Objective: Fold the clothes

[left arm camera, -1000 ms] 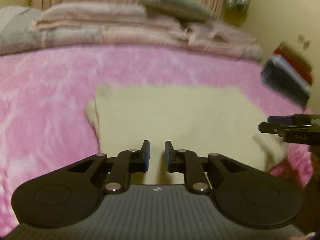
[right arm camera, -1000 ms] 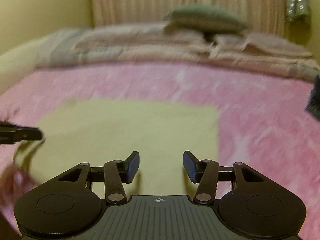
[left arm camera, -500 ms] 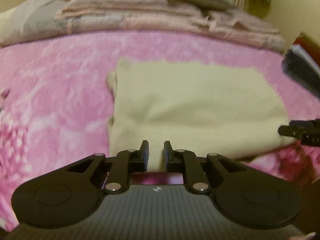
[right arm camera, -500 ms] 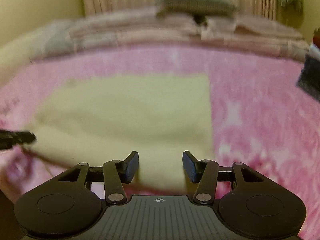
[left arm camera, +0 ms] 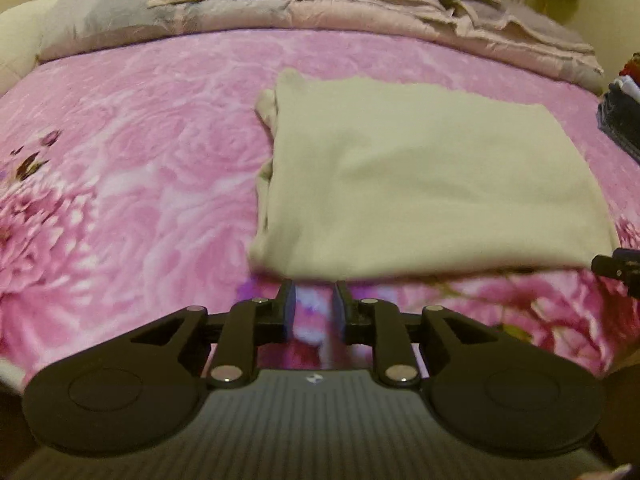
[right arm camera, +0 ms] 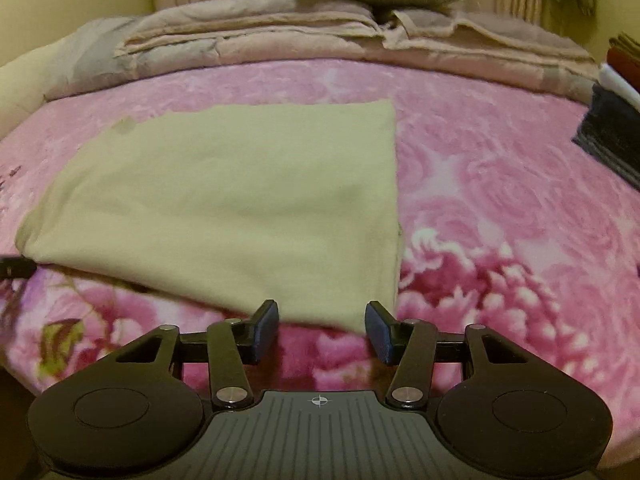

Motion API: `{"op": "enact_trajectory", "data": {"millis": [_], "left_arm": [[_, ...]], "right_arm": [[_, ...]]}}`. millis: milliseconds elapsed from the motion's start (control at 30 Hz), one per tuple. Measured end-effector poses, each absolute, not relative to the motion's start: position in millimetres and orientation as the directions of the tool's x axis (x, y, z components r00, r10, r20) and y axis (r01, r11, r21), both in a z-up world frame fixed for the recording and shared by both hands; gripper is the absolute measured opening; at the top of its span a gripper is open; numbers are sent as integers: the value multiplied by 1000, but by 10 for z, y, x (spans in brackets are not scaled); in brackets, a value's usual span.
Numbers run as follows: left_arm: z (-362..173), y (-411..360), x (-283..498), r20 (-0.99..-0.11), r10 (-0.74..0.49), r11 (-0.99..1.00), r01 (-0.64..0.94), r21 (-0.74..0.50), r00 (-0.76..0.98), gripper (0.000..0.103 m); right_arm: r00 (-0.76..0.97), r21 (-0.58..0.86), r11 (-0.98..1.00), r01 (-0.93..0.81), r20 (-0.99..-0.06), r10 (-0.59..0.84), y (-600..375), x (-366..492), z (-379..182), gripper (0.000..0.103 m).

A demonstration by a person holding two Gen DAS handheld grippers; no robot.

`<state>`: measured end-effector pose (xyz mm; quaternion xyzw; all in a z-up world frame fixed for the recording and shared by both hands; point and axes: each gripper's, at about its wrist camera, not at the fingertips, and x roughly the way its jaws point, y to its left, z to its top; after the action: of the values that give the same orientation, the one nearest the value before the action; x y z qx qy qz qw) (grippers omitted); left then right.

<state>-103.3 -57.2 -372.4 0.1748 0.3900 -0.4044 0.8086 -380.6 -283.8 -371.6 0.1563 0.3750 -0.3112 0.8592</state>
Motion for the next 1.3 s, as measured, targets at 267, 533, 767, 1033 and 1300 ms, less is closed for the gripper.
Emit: {"op": "enact_trajectory", "data": {"millis": [267,533,767,1033,1300], "left_arm": [[-3328,-384,-1417,-783,-455,655,755,29,424,28],[-2947,-213,-1808,-741,-468,647,758,83,481,30],[-2747,-11,-2041,-710,-492,642,761,96,504,33],[-2700,110,-2108,-704,-483,646,754,115,521,33],[-2727,47,-2115,-710,-491,628,770,113,505,36]], "right_arm": [[499,82,693,716,-754,-426,-2567,-4026,-3473,67],[522,110,675,729,-727,-446,-2308,-4247,-3198,78],[535,137,663,736,-717,-447,-2176,-4413,-3055,78],[548,155,664,731,-713,-437,-2090,-4475,-3015,78],[549,166,665,728,-722,-421,-2115,-4475,-3038,78]]}}
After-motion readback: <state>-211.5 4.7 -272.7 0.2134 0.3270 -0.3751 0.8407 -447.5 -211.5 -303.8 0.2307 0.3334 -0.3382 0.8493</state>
